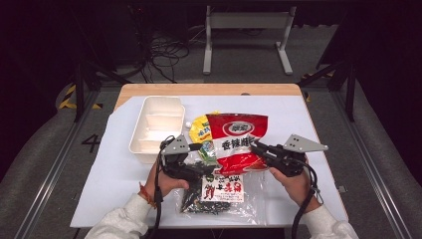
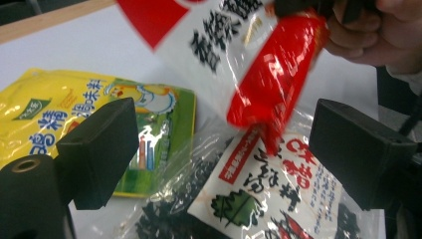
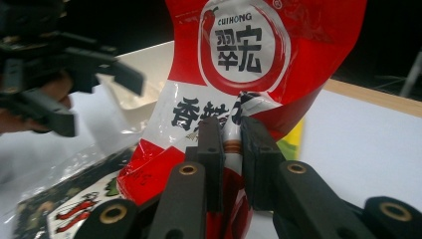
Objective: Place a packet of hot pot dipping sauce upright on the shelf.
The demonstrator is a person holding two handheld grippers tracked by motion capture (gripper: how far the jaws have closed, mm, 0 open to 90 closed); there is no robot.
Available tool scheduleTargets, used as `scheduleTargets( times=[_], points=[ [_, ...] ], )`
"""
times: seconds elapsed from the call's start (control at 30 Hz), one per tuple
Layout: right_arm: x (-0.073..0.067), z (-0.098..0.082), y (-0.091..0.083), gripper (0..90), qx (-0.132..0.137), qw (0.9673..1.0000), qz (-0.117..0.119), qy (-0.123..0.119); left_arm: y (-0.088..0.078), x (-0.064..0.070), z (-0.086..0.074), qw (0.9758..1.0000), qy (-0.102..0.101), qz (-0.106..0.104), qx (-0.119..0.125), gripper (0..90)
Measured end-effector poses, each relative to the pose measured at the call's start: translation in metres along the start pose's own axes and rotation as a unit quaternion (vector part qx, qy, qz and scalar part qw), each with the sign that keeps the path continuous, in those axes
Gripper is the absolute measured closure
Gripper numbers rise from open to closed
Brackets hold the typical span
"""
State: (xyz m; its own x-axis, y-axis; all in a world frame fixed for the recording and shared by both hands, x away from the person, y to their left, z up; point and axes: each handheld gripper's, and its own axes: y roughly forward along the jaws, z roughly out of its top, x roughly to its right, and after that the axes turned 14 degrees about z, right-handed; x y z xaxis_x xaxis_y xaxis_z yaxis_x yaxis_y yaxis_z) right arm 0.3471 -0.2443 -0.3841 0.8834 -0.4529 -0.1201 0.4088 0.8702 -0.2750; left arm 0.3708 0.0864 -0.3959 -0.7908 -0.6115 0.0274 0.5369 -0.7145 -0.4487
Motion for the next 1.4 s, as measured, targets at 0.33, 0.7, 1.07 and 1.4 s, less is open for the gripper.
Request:
scheduleTargets(
  times=[0.33,0.7,1.07,1.4],
  points=[
    [-0.022,-0.004,0.024,79.5,-0.025,0.9983,0.048,-0.023,0.001,-0.010,-0.002,0.9987,-0.032,-0.020,0.033,24.3],
    [-0.029,-0.009,0.034,78.8,-0.040,0.9965,0.061,-0.040,-0.010,-0.008,-0.001,0.9977,-0.001,-0.011,0.067,90.0],
    [-0.026,-0.009,0.021,60.5,-0.034,0.9973,0.063,-0.017,-0.022,-0.003,0.006,0.9965,0.011,-0.016,0.082,90.0],
    [-0.031,-0.010,-0.015,42.2,-0.050,0.9982,0.029,-0.018,-0.037,-0.001,0.012,0.9941,0.028,-0.006,0.104,90.0]
  ],
)
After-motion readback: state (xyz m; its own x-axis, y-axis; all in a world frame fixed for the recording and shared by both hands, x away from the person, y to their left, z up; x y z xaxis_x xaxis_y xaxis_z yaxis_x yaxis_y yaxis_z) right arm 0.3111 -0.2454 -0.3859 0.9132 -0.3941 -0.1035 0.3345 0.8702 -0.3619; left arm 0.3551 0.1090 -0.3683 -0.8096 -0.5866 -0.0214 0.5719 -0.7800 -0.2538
